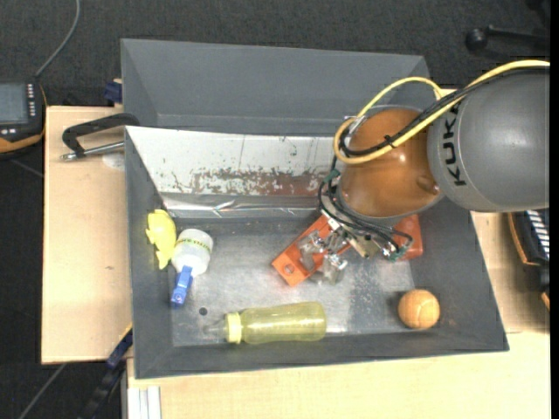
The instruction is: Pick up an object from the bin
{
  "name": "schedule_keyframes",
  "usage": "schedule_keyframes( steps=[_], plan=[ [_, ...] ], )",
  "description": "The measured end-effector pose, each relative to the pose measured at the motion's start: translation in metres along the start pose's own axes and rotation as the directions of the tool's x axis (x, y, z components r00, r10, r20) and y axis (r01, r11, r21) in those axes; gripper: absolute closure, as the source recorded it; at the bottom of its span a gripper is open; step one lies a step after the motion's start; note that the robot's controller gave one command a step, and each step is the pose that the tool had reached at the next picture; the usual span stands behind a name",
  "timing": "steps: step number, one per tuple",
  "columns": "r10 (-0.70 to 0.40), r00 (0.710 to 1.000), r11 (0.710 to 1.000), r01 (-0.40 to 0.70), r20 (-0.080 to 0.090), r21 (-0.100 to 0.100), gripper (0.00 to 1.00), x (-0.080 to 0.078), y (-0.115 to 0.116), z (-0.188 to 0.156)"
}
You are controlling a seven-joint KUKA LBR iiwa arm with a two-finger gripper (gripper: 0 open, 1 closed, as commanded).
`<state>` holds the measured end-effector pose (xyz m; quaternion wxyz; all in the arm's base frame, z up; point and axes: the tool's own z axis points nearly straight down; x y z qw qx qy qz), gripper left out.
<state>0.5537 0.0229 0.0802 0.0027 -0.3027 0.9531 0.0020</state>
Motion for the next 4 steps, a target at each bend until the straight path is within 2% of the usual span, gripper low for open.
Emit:
schedule_keyframes(
  steps=[1,2,3,4],
  plan=[
    [-0.014,1.000,1.000,0.014,0.003,0.001,0.00,-0.013,-0.005,-0.009],
    [-0.014,1.000,1.000,0.014,0.002,-0.001,1.00,-0.013,-0.005,-0.009],
    [-0.014,1.000,1.000,0.014,0.001,-0.001,1.00,-0.013,-0.005,-0.009],
    [-0.005,1.000,1.000,0.005,0.007,0.000,1.00,-0.022,-0.025,0.009]
  ],
)
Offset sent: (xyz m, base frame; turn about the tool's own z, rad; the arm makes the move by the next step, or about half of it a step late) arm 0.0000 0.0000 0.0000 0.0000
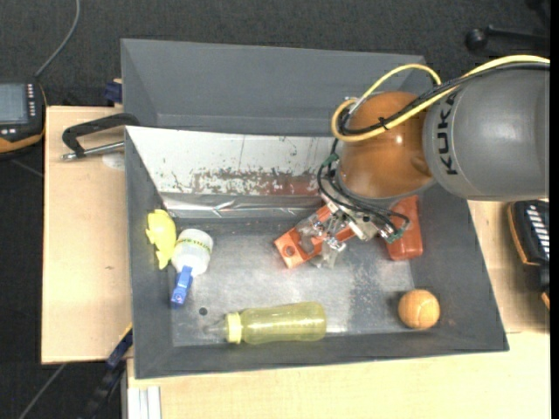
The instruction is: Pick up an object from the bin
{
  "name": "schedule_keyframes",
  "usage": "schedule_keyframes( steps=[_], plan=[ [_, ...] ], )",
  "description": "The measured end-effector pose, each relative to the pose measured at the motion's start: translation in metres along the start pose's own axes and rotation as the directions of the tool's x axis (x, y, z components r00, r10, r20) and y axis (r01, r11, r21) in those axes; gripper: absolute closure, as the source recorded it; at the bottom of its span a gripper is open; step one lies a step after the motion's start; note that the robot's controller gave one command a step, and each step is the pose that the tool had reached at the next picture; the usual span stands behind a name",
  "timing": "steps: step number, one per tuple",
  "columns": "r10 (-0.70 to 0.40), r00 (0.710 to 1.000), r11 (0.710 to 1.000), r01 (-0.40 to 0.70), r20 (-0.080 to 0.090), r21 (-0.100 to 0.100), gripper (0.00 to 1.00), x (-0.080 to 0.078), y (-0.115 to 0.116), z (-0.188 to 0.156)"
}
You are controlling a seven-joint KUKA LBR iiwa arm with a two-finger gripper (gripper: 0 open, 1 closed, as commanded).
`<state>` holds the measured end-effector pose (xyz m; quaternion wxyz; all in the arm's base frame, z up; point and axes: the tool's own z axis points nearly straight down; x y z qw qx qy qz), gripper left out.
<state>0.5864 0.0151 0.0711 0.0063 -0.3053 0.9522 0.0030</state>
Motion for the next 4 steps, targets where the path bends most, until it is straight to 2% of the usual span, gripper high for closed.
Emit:
schedule_keyframes(
  steps=[1,2,3,4],
  plan=[
    [0.028,1.000,1.000,-0.028,-0.001,0.000,1.00,-0.0025,0.0001,0.0012],
    [0.009,1.000,1.000,-0.009,0.007,0.001,0.00,-0.0016,-0.0093,0.0000],
    [0.009,1.000,1.000,-0.009,0.007,0.001,1.00,-0.0016,-0.0094,-0.0002],
    [0.009,1.000,1.000,-0.009,0.006,0.001,1.00,-0.0016,-0.0094,-0.0002]
  ],
)
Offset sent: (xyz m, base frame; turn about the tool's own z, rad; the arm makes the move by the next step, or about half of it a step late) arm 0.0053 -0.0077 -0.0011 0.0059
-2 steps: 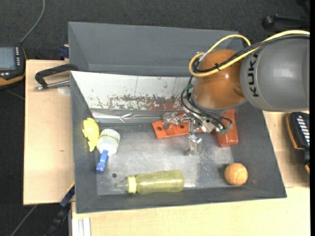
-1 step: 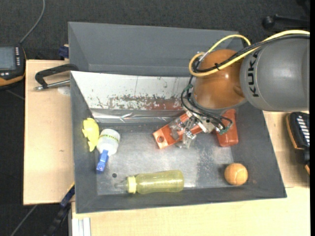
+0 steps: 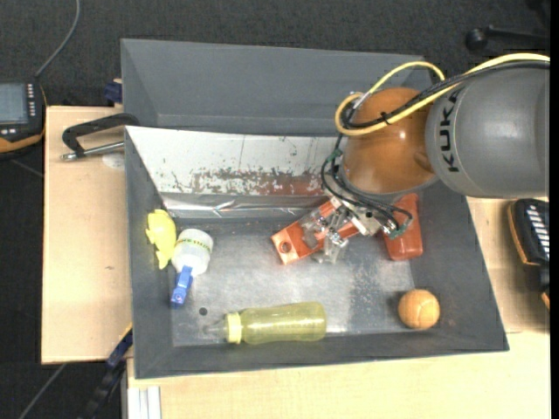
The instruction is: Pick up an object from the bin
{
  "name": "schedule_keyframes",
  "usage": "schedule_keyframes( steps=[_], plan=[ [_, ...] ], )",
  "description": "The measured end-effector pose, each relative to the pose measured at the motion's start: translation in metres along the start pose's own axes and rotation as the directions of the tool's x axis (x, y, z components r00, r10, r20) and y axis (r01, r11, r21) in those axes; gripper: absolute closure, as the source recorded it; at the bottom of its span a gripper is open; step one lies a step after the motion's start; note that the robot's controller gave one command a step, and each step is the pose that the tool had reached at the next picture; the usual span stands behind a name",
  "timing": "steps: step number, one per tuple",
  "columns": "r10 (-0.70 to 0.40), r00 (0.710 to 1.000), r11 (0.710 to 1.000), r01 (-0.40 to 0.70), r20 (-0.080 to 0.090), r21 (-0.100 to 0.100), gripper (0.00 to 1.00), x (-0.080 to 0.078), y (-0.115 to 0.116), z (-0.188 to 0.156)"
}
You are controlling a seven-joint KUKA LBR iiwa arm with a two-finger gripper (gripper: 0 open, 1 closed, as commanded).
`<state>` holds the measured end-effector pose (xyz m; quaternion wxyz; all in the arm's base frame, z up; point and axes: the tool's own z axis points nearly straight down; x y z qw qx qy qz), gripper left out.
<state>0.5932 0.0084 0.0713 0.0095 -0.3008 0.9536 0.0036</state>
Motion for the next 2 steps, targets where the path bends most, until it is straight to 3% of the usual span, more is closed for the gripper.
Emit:
schedule_keyframes(
  steps=[1,2],
  plan=[
    [-0.074,0.997,0.997,0.074,0.003,0.001,1.00,-0.0083,0.0007,0.0003],
    [-0.074,0.997,0.997,0.074,0.004,0.000,1.00,-0.0113,0.0008,0.0002]
  ],
)
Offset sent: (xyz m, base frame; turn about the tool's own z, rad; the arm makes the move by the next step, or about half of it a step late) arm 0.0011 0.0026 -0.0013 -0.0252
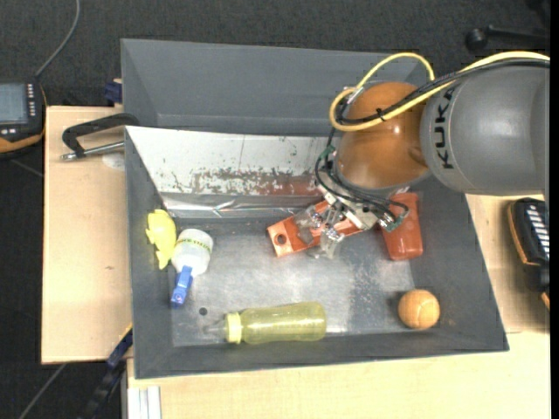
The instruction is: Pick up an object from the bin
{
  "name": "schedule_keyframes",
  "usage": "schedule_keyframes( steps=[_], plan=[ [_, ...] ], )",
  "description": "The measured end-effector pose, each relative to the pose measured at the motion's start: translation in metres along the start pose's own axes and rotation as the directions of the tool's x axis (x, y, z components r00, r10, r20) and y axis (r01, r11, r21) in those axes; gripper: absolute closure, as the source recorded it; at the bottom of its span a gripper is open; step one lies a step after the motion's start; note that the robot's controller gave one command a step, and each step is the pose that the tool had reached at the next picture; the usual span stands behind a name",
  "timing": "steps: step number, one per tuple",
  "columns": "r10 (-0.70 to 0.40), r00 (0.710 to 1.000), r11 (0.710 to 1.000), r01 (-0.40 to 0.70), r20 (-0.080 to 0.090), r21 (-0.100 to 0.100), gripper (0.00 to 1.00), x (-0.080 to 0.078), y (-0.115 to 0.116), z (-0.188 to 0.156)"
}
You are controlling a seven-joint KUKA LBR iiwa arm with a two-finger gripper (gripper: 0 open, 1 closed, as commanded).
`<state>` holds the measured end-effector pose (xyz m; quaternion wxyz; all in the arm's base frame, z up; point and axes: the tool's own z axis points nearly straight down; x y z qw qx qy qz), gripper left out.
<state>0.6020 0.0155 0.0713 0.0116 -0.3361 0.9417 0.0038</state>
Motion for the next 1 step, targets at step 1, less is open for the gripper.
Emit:
schedule_keyframes(
  steps=[1],
  plan=[
    [0.001,1.000,1.000,-0.001,0.004,0.002,1.00,-0.0048,0.0045,-0.0056]
  ],
)
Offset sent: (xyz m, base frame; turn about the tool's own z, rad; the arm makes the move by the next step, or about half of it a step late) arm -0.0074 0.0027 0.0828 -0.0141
